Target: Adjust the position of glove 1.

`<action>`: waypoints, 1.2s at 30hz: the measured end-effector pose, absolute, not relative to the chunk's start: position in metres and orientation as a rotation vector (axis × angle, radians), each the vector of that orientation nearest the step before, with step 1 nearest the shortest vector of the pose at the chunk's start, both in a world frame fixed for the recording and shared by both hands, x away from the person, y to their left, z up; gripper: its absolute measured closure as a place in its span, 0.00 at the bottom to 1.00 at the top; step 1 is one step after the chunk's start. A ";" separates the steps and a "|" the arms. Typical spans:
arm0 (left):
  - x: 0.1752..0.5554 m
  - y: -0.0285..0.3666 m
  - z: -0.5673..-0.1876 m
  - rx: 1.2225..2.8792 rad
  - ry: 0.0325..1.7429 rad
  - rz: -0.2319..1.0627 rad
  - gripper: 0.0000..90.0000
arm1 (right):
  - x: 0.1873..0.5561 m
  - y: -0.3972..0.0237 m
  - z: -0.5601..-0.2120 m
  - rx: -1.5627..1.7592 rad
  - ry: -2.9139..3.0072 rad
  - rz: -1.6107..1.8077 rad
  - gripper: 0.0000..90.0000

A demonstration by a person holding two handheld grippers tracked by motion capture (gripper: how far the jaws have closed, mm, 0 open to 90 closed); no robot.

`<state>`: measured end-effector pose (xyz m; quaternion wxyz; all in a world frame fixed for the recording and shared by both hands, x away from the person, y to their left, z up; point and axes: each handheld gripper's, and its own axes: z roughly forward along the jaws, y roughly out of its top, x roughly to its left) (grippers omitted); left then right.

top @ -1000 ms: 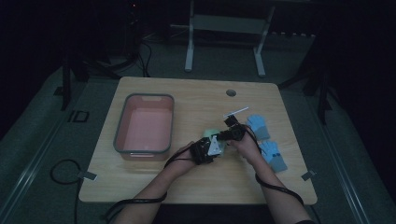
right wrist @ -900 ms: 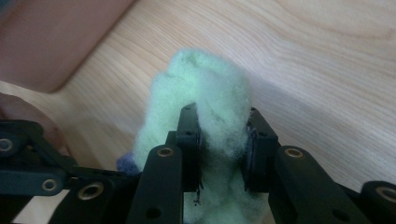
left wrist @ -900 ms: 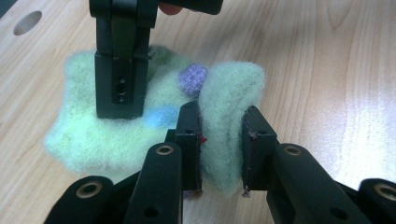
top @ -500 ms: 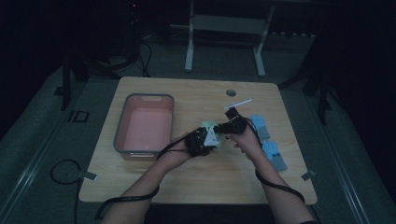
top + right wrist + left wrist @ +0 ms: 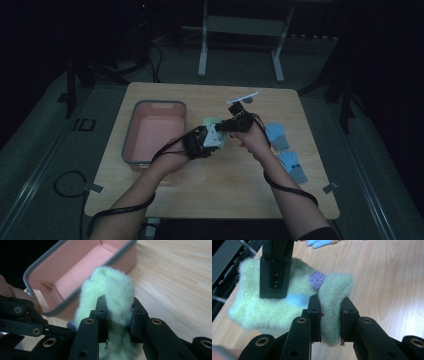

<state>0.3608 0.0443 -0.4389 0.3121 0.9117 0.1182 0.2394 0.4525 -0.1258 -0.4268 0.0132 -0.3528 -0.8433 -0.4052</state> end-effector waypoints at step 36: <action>0.367 0.195 -0.459 2.579 0.430 0.604 0.83 | 0.467 0.043 -0.453 -0.940 -2.605 -1.223 0.82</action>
